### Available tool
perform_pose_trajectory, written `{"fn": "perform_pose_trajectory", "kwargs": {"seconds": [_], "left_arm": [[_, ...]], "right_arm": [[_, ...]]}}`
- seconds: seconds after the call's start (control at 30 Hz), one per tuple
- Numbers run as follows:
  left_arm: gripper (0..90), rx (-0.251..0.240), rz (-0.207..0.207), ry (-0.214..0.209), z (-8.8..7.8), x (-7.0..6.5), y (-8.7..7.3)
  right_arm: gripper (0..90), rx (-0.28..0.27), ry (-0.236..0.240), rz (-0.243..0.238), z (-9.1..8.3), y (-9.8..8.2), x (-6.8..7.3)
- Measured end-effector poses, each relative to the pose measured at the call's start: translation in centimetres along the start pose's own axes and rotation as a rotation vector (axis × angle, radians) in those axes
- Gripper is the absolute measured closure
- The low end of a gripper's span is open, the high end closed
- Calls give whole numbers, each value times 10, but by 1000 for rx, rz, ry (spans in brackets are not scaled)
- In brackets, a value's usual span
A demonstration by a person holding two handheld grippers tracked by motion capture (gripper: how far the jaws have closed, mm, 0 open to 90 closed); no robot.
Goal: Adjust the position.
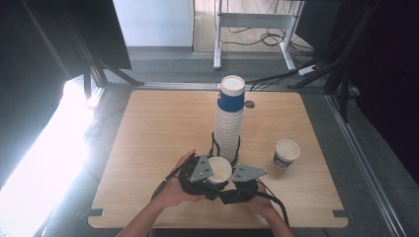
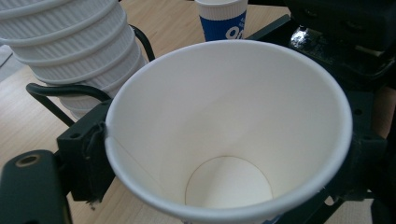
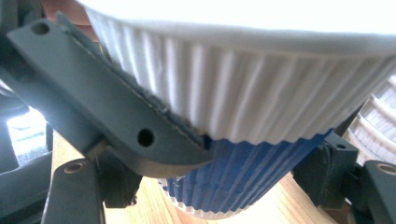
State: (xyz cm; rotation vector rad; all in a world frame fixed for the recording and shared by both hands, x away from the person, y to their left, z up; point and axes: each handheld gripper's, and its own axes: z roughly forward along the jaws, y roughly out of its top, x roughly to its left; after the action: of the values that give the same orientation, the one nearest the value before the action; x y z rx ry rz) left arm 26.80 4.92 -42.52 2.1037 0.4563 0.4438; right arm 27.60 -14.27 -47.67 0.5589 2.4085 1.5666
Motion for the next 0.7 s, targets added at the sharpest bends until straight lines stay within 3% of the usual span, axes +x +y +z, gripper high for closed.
{"fn": "perform_pose_trajectory", "kwargs": {"seconds": [0.07, 0.37, 0.5, 0.63, 0.7], "left_arm": [[111, -27, -29, -8, -2, 1, -1], [67, -113, -87, -17, -24, 4, -5], [64, -167, -133, -27, -36, 6, -11], [65, -202, -182, -4, -46, 11, -24], [67, -212, -229, 2, -48, 14, -33]], "right_arm": [[272, -9, -8, -6, -1, -1, 0], [275, -41, -37, -5, -7, -4, -3], [275, -41, -49, -5, -9, -5, -3], [274, -43, -75, 4, -13, -6, -5], [274, -50, -89, 13, -17, -6, -7]]}}
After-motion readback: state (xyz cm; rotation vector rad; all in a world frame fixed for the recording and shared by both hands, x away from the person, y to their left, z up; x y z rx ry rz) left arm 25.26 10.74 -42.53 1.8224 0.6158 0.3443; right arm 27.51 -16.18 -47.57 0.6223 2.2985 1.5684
